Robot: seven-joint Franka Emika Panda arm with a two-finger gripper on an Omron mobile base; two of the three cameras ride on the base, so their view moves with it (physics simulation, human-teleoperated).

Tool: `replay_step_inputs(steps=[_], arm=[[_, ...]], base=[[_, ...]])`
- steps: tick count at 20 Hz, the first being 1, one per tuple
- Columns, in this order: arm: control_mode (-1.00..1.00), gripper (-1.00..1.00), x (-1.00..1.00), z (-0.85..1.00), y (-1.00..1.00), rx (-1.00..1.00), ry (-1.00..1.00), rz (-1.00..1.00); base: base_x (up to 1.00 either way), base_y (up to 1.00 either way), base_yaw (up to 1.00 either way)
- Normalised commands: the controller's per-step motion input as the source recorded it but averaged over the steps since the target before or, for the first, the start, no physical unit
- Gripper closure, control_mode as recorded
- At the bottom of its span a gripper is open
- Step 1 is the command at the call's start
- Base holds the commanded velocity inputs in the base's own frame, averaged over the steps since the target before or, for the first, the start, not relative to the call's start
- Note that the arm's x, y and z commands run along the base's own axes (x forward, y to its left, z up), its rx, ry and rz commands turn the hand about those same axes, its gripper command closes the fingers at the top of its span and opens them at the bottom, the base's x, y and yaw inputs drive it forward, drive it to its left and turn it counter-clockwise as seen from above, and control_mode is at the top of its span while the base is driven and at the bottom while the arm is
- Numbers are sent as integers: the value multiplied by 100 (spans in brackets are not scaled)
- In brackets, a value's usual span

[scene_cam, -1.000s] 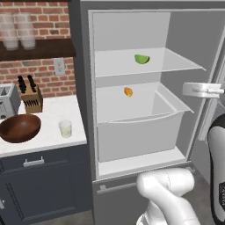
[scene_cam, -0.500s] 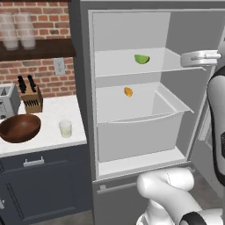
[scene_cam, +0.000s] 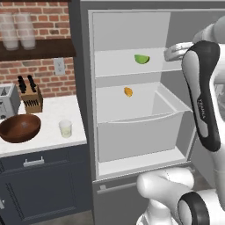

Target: Grab a lemon wedge from the fridge and one ice cube from the ice bowl, and put them in the glass of lemonade.

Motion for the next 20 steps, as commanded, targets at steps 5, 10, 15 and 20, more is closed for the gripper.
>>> replay_step_inputs(steps=[5,10,15,20], arm=[[-100,-100,100,-36,0,-13,28,0],[-100,-100,69,-14,-15,2,9,0],[-100,-100,33,-36,-14,0,-4,0],[-100,-100,35,-62,-7,0,-11,0]], base=[[0,0,0],[0,0,0],[0,0,0],[0,0,0]])
